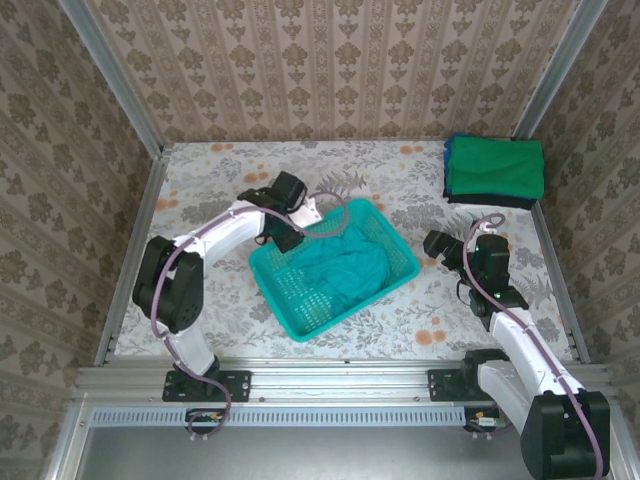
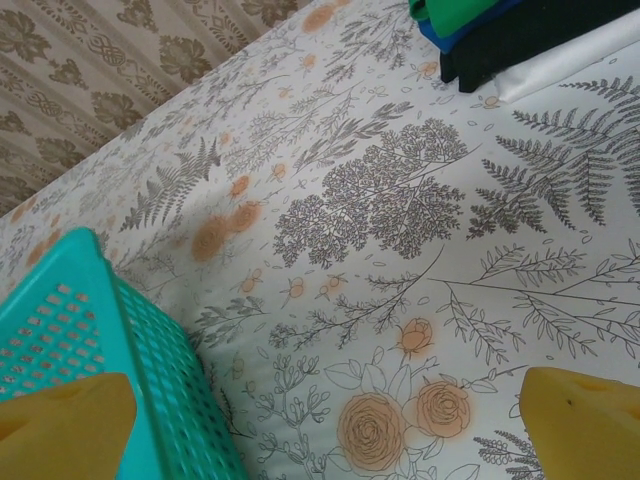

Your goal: Fold and stack the t-shirts

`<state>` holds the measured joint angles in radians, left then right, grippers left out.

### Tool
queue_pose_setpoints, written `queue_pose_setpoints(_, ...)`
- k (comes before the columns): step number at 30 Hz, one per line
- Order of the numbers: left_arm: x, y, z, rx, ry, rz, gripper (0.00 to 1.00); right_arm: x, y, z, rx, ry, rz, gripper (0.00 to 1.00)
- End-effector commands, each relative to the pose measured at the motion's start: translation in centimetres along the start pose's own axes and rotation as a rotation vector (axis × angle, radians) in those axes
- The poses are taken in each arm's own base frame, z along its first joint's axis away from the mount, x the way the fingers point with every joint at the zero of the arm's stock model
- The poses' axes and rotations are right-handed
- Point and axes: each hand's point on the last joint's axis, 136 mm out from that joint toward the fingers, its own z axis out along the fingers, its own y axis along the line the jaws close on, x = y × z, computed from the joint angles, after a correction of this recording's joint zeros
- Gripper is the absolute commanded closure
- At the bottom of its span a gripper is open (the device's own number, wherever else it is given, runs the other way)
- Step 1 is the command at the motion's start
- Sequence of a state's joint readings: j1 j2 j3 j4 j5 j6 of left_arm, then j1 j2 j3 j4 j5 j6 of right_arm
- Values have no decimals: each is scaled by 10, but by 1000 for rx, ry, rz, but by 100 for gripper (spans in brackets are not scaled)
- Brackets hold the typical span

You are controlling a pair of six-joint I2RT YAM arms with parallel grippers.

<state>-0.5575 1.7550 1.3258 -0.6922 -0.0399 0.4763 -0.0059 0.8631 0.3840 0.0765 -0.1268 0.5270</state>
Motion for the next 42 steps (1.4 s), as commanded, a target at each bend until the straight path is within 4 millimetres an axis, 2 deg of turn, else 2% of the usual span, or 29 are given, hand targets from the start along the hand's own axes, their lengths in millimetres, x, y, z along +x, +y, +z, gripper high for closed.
queue_pose_setpoints(1,40,86,-20,-226,93,-207,98,5,-9,-2,39,5,-9,0)
queue_pose_setpoints(5,73,146,-35,-308,61,-351,99,8,-12,-3,49,11,-8,0)
queue_pose_setpoints(9,105,196,-42,-349,19,-484,98,8,-14,-4,57,2,-5,0)
queue_pose_setpoints(14,141,238,-29,-382,38,-569,100,7,-14,-5,55,-7,-5,0)
queue_pose_setpoints(17,157,262,-23,-386,17,-660,97,8,-14,-4,59,-4,-5,0)
queue_pose_setpoints(19,157,268,-18,-342,4,-694,86,7,-15,-4,63,-4,-6,0)
queue_pose_setpoints(22,149,270,-13,-317,3,-690,79,5,-17,-5,76,-8,-10,0)
queue_pose_setpoints(23,146,271,-13,-324,18,-684,73,6,-17,-5,79,-8,-10,0)
queue_pose_setpoints(25,141,273,-20,-355,51,-671,53,7,-17,-5,76,-6,-10,0)
queue_pose_setpoints(27,133,273,-36,-412,100,-648,35,6,-16,-5,70,-7,-8,0)
queue_pose_setpoints(28,130,273,-46,-454,120,-637,18,6,-16,-5,69,-6,-8,0)
queue_pose_setpoints(29,124,272,-57,-498,143,-616,0,7,-16,-4,69,-5,-8,0)
queue_pose_setpoints(32,98,254,-93,-589,160,-577,0,7,-15,-4,64,-4,-7,0)
queue_pose_setpoints(35,53,213,-111,-573,59,-612,0,7,-15,-4,62,-3,-6,0)
queue_pose_setpoints(37,9,173,-107,-448,-99,-625,0,7,-15,-4,66,-3,-7,0)
queue_pose_setpoints(38,-18,142,-98,-311,-192,-597,0,7,-15,-4,66,-4,-5,0)
queue_pose_setpoints(39,-38,118,-94,-228,-255,-582,0,7,-15,-4,64,-4,-5,0)
queue_pose_setpoints(42,-70,75,-72,-162,-258,-515,0,7,-14,-4,57,-3,-5,0)
